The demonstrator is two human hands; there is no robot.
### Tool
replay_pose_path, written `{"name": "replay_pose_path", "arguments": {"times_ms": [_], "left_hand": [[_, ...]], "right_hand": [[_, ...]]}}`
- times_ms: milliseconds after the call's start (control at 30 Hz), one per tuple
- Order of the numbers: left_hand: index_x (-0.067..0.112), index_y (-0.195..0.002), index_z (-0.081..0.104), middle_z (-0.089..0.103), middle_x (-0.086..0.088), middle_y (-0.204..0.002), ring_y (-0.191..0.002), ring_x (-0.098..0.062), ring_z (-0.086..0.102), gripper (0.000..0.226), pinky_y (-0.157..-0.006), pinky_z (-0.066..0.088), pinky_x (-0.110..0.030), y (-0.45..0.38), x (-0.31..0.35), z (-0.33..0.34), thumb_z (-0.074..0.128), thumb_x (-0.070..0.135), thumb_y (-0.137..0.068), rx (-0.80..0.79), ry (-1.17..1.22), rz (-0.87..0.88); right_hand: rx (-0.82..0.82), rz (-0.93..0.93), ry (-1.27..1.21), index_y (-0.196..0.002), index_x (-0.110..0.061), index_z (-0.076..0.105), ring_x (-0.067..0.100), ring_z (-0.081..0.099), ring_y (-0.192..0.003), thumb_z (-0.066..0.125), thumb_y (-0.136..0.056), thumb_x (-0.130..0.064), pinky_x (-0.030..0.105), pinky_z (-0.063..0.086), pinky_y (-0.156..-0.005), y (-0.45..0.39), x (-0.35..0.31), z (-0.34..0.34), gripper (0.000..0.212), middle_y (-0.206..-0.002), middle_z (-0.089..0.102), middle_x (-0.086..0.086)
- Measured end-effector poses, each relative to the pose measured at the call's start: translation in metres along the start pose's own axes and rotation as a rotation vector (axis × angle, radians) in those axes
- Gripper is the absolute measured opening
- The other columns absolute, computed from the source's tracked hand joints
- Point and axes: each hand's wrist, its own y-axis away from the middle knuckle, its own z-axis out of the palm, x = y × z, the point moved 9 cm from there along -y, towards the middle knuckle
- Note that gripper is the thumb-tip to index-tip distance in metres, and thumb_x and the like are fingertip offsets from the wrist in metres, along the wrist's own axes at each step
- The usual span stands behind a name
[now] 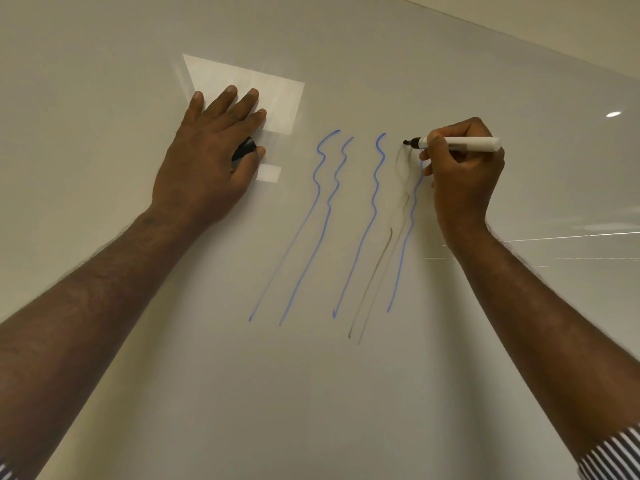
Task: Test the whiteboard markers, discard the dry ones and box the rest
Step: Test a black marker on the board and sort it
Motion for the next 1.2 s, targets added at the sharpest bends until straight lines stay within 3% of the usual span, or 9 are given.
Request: {"name": "replay_pose_path", "arguments": {"times_ms": [267, 467, 800, 900, 1000, 1200], "left_hand": [[0.012, -0.150, 0.046, 0.035, -0.004, -0.162, -0.153, -0.023, 0.025, 0.051, -0.127, 0.007, -0.043, 0.000, 0.000, 0.001, 0.044, 0.031, -0.102, 0.003, -0.002, 0.003], [0.012, -0.150, 0.046, 0.035, -0.003, -0.162, -0.153, -0.022, 0.025, 0.051, -0.127, 0.006, -0.041, 0.002, 0.000, 0.000, 0.044, 0.030, -0.102, 0.011, 0.007, -0.001], [0.011, -0.150, 0.047, 0.035, -0.003, -0.162, -0.153, -0.022, 0.025, 0.052, -0.127, 0.005, -0.040, 0.005, 0.001, -0.001, 0.044, 0.031, -0.102, 0.001, 0.017, -0.010], [0.011, -0.149, 0.047, 0.035, -0.004, -0.162, -0.153, -0.023, 0.024, 0.051, -0.127, 0.004, -0.040, 0.009, 0.002, -0.002, 0.043, 0.030, -0.102, -0.003, 0.032, -0.015], [0.011, -0.150, 0.045, 0.034, -0.005, -0.163, -0.154, -0.024, 0.023, 0.051, -0.127, 0.005, -0.043, 0.013, 0.004, -0.001, 0.043, 0.029, -0.102, -0.010, 0.029, -0.013], [0.011, -0.149, 0.047, 0.033, -0.004, -0.163, -0.154, -0.023, 0.022, 0.050, -0.127, 0.004, -0.043, 0.024, 0.007, -0.003, 0.042, 0.034, -0.105, -0.019, 0.042, -0.030]], "right_hand": [[-0.079, 0.001, -0.025, -0.074, 0.001, 0.061, 0.043, 0.064, -0.064, 0.068, -0.083, -0.006, 0.054, 0.051, -0.056, 0.016, 0.013, 0.000, 0.013, -0.072, 0.066, 0.018], [-0.077, 0.046, -0.105, -0.068, -0.008, 0.059, 0.041, 0.060, -0.057, 0.062, -0.082, 0.000, 0.044, 0.045, -0.051, 0.047, 0.016, -0.013, 0.017, -0.066, 0.064, 0.021], [-0.203, 0.083, -0.128, -0.062, -0.011, 0.058, 0.042, 0.049, -0.053, 0.063, -0.075, -0.013, 0.053, 0.038, -0.048, 0.118, 0.021, -0.032, 0.014, -0.061, 0.054, 0.019], [-0.318, 0.102, -0.118, -0.062, -0.003, 0.059, 0.032, 0.052, -0.054, 0.065, -0.075, -0.007, 0.041, 0.038, -0.050, 0.150, 0.018, -0.030, 0.015, -0.060, 0.057, 0.011], [-0.493, 0.071, -0.102, -0.061, -0.006, 0.062, 0.014, 0.056, -0.053, 0.065, -0.076, -0.008, 0.026, 0.038, -0.050, 0.188, 0.010, -0.023, 0.015, -0.062, 0.061, -0.002], [-0.690, 0.075, -0.078, -0.062, -0.006, 0.060, 0.009, 0.052, -0.051, 0.059, -0.074, -0.011, 0.027, 0.040, -0.047, 0.227, 0.002, -0.017, 0.013, -0.062, 0.058, -0.011]]}}
